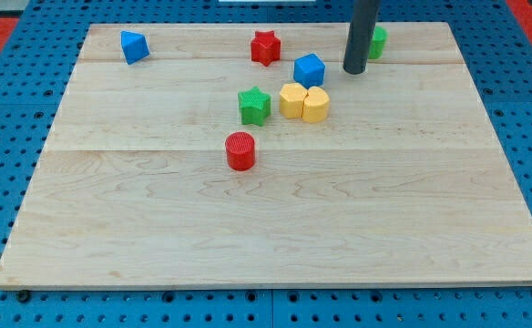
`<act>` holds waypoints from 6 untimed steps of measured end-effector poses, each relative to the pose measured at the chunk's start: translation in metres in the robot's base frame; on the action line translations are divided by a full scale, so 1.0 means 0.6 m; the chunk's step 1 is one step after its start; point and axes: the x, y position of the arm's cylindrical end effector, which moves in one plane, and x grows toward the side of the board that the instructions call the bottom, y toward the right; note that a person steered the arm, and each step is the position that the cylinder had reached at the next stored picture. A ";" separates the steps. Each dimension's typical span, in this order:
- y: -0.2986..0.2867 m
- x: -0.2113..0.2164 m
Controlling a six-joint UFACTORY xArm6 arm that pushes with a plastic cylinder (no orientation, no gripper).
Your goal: Push the green star towards the center left of the board
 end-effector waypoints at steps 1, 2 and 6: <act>0.000 0.004; -0.018 0.013; 0.037 0.091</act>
